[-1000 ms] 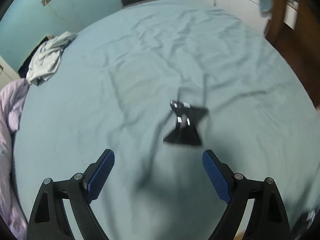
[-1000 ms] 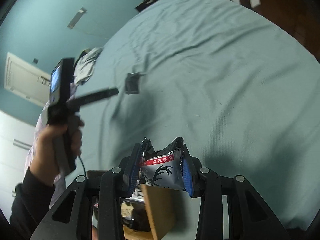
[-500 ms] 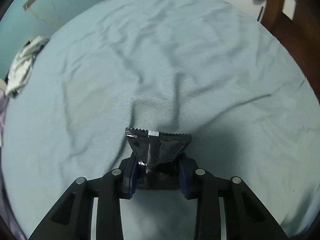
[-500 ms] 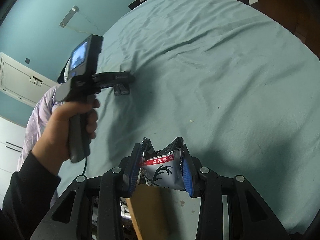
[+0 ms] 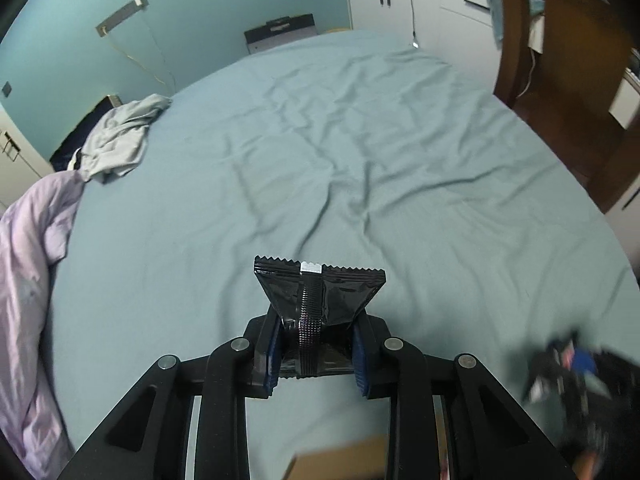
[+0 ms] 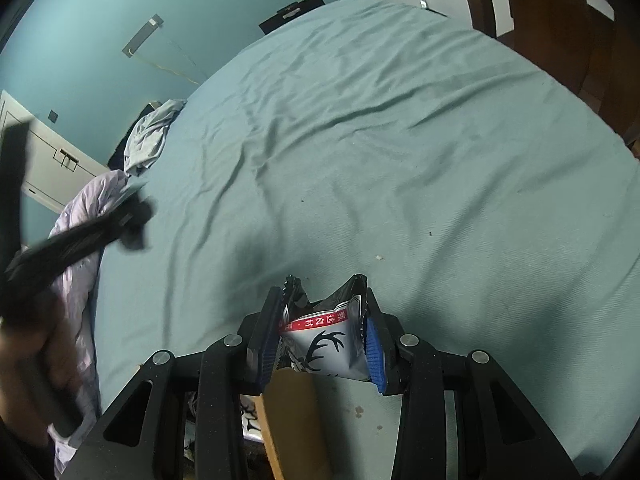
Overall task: Organize snacks
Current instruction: 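Carry the black packet over the box with the left tool while the right tool carries its packet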
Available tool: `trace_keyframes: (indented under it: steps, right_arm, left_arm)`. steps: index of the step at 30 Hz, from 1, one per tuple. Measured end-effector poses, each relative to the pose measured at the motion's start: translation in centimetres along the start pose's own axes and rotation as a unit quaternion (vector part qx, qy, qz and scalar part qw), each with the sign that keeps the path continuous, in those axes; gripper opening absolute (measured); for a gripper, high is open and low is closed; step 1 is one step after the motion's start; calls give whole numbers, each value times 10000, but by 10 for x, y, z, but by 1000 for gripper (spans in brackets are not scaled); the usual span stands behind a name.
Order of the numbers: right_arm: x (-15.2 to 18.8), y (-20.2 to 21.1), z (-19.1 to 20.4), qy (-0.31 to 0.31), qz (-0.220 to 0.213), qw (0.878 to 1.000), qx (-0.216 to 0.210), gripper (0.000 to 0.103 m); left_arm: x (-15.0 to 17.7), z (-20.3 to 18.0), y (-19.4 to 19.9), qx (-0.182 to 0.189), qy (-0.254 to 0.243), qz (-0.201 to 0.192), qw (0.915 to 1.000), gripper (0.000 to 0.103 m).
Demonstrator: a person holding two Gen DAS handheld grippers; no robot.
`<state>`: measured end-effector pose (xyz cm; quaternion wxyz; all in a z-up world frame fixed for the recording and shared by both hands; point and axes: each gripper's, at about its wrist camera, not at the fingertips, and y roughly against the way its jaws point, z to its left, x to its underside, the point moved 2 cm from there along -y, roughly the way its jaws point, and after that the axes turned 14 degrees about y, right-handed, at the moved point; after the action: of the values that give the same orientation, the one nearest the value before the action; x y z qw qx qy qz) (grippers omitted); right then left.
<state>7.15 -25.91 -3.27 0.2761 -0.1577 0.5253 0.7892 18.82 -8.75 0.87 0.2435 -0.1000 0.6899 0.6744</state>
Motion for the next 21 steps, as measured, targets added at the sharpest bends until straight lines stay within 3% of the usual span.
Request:
trace_keyframes:
  steps: [12, 15, 18, 21]
  right_arm:
    - [23, 53, 28, 667, -496, 9964, -144, 36]
    - [35, 64, 34, 869, -515, 9944, -315, 36]
    - [44, 62, 30, 821, -255, 9932, -781, 36]
    - [45, 55, 24, 775, -128, 9952, -580, 36]
  left_arm:
    - [115, 47, 90, 285, -46, -69, 9996, 28]
    - [133, 49, 92, 520, -2, -135, 9986, 28]
    - [144, 50, 84, 551, 43, -140, 9984, 28]
    - [150, 55, 75, 721, 282, -9, 9970, 28]
